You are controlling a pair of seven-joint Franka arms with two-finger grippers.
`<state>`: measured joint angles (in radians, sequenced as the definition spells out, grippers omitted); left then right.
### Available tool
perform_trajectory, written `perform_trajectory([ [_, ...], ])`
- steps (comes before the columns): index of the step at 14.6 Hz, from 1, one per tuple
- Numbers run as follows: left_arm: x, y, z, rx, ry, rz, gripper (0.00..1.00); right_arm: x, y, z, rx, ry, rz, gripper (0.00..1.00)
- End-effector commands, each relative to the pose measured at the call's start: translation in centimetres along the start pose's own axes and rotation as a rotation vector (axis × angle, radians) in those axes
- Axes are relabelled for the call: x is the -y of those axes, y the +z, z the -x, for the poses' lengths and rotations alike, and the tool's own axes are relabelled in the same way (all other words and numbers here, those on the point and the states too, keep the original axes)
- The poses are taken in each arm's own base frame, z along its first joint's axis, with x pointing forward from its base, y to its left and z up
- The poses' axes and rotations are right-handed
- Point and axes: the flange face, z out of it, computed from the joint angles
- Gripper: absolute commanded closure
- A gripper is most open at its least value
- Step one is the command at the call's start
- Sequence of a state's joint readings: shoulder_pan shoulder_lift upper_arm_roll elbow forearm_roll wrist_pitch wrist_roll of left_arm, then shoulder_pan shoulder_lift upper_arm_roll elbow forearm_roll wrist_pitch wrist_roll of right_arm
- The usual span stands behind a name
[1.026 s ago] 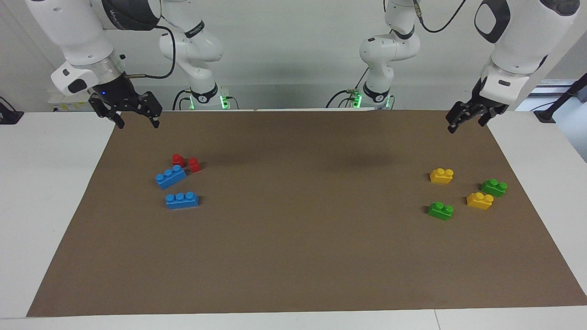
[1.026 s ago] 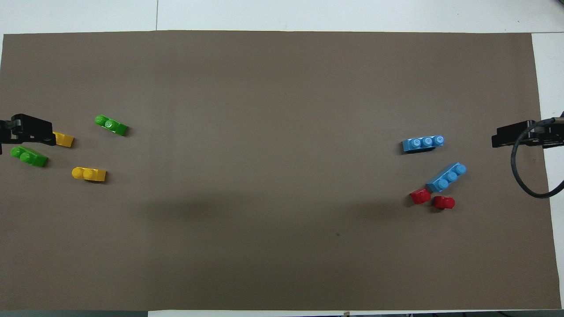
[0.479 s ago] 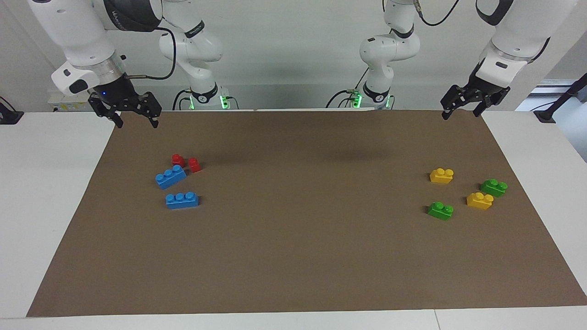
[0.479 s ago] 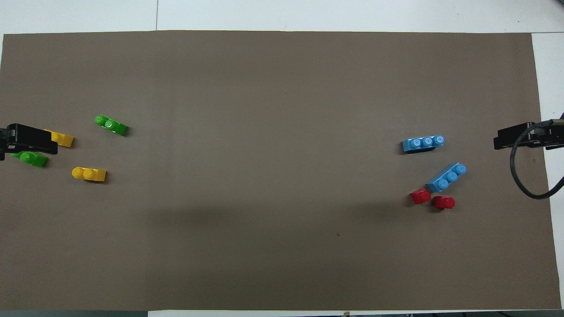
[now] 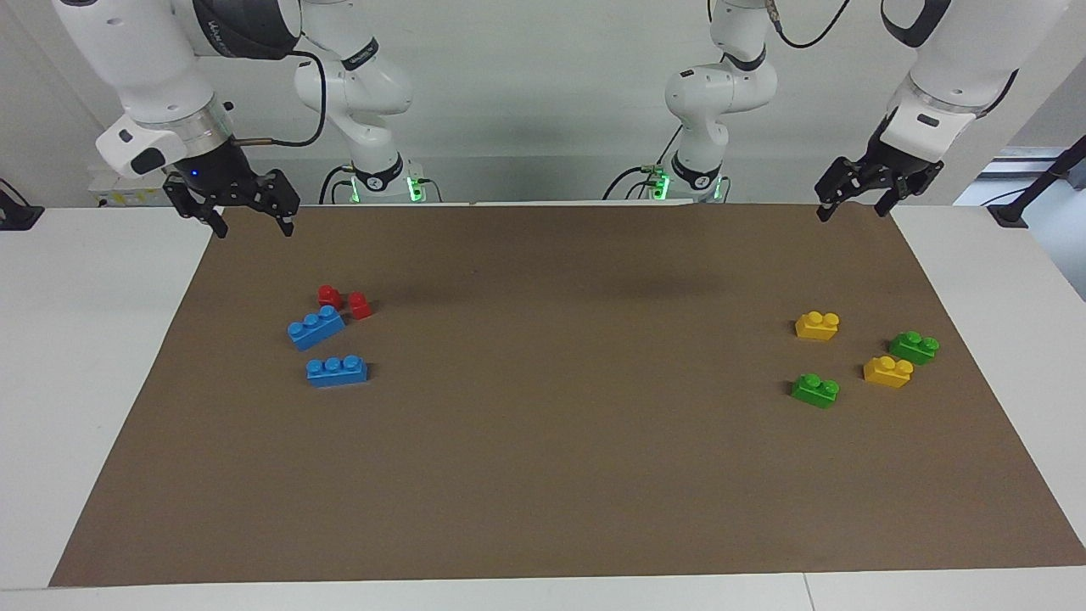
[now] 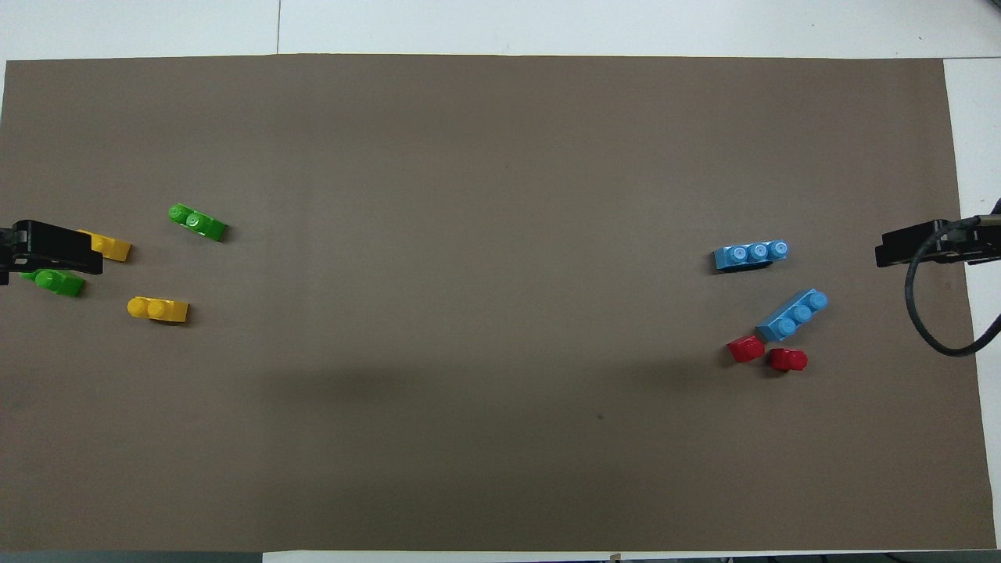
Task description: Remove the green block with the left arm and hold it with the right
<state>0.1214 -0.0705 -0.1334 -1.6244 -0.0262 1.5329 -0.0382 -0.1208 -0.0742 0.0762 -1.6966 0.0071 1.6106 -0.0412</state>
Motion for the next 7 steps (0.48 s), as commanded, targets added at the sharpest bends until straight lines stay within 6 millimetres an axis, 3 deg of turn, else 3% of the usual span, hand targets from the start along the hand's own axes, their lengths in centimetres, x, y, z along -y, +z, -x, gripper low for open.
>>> perform_trajectory([
  [1, -0.07, -0.19, 0.76, 0.004, 0.016, 0.015, 0.00, -0.07, -0.12, 0.08, 0.011, -0.053, 0.024, 0.00],
  [7, 0.01, -0.19, 0.76, 0.004, 0.011, 0.015, 0.00, -0.13, -0.12, 0.08, 0.011, -0.061, 0.022, 0.00],
])
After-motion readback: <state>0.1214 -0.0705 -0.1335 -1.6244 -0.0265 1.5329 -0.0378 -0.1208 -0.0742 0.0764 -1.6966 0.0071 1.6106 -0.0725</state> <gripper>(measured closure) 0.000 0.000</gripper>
